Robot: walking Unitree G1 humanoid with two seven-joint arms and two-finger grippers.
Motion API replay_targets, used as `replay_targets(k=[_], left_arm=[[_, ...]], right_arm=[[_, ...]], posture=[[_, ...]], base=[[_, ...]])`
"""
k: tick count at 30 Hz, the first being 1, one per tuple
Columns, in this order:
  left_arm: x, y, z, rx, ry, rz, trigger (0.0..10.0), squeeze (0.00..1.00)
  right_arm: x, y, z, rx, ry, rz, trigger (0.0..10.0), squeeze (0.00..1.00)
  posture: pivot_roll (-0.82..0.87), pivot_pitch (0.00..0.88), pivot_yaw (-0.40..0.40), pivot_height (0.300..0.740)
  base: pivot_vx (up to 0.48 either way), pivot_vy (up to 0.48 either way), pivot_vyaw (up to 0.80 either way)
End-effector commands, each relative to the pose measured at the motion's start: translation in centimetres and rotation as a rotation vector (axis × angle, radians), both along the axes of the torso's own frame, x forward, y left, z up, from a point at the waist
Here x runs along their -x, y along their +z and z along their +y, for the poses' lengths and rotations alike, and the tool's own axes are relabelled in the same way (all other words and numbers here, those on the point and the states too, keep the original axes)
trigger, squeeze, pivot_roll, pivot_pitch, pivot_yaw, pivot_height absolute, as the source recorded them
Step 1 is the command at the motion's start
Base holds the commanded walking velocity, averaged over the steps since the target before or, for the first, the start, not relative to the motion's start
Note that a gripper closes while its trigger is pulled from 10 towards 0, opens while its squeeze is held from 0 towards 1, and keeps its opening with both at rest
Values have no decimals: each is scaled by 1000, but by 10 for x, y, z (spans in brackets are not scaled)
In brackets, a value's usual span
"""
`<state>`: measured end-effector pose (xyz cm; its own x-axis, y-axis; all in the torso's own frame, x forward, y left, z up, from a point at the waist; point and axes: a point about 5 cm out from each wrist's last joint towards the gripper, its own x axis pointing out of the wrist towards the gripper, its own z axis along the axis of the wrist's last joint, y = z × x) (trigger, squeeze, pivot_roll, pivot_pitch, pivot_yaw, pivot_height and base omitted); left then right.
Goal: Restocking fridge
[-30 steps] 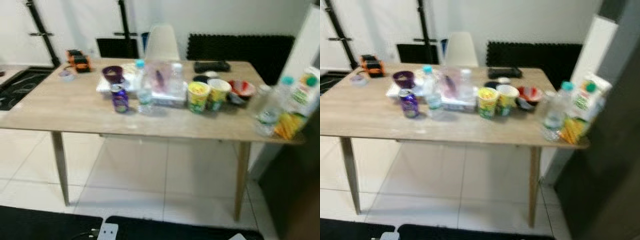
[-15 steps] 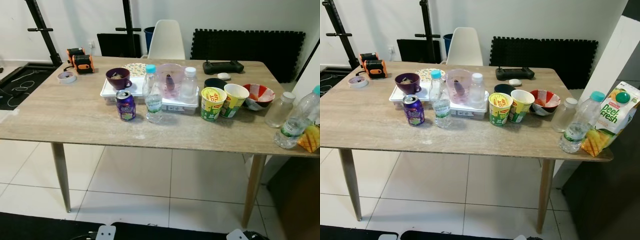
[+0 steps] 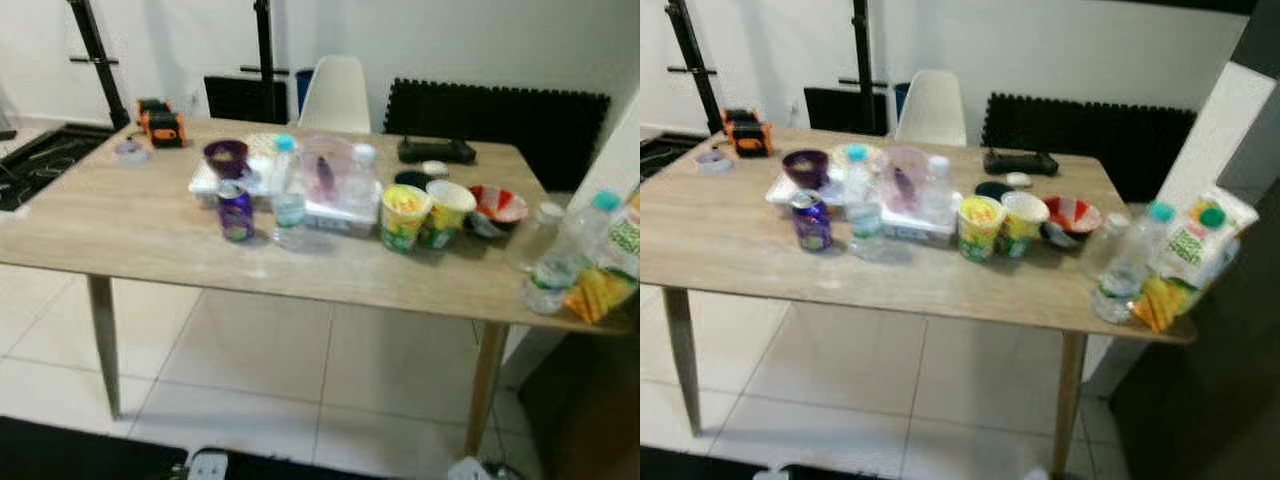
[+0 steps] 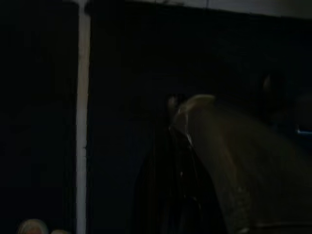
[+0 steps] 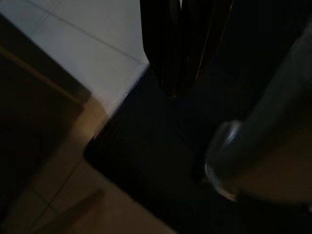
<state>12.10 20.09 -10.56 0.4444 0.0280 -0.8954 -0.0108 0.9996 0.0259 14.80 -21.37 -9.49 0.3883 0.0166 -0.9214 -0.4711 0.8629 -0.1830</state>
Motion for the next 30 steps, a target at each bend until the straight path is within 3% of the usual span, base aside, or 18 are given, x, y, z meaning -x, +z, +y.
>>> replay_targets(k=[1,4,7,8,9,12,13,14,15,16,17,23,24,25,26,27,29,30], left_arm=[[7,-2,1,2,11,27,10000,0],[7,-2,1,4,13,23,10000,0],[7,-2,1,4,13,23,10000,0],[7,-2,2,2,11,24,10000,0],[7,-2,2,2,11,24,10000,0],[7,-2,2,-3,7,26,10000,0],[7,-2,3,-5,6,27,10000,0],[7,-2,3,-5,6,27,10000,0],[8,-2,3,-7,5,28,10000,0],[8,-2,3,-7,5,28,10000,0],[8,-2,4,-10,3,30,10000,0],[9,-2,3,-12,0,32,10000,0],[9,-2,3,-12,0,32,10000,0],[9,-2,3,-12,0,32,10000,0],[9,-2,3,-12,0,32,10000,0],[9,-2,3,-12,0,32,10000,0],[9,-2,3,-13,-1,32,10000,0],[9,-2,3,-13,-1,32,10000,0]], right_arm=[[-15,5,6,-21,28,-57,10000,0],[-45,20,22,-141,91,-166,10000,0],[-53,24,27,-180,115,-193,10000,0],[-72,39,49,-334,234,-250,10000,0],[-72,39,49,-334,234,-250,10000,0],[-85,53,67,-487,330,-280,10000,0],[-92,62,77,-595,373,-290,10000,0],[-92,62,77,-595,373,-290,10000,0],[-99,74,89,-714,438,-296,10000,0],[-99,74,89,-714,438,-296,10000,0],[-108,98,111,-918,600,-302,10000,0],[-115,132,135,-1117,781,-324,10000,0],[-121,145,141,-1170,807,-358,10000,255],[-121,145,141,-1170,807,-358,10000,255],[-130,157,145,-1202,805,-413,10000,1000],[-130,157,145,-1202,805,-413,10000,1000],[-166,192,154,-1204,668,-614,10000,1000],[-166,192,154,-1204,668,-614,10000,1000]], posture=[[-73,0,-21,740],[-73,0,-21,740],[-73,0,-21,740],[-75,0,-20,740],[-75,0,-20,740],[-76,0,-21,740],[-73,0,-20,740],[-73,0,-20,740],[-73,0,-20,740],[-73,0,-20,740],[-71,0,-24,740],[-68,0,-29,740],[-67,0,-31,740],[-67,0,-31,740],[-65,0,-33,740],[-65,0,-33,740],[-65,0,-34,740],[-65,0,-34,740]], base=[[0,0,0],[0,0,0],[0,0,0],[0,0,0],[0,0,0],[0,0,0],[0,0,0],[0,0,0],[0,0,0],[0,0,0],[0,0,0],[0,0,0],[0,0,0],[0,0,0],[0,0,0],[0,0,0],[0,0,0],[0,0,0]])
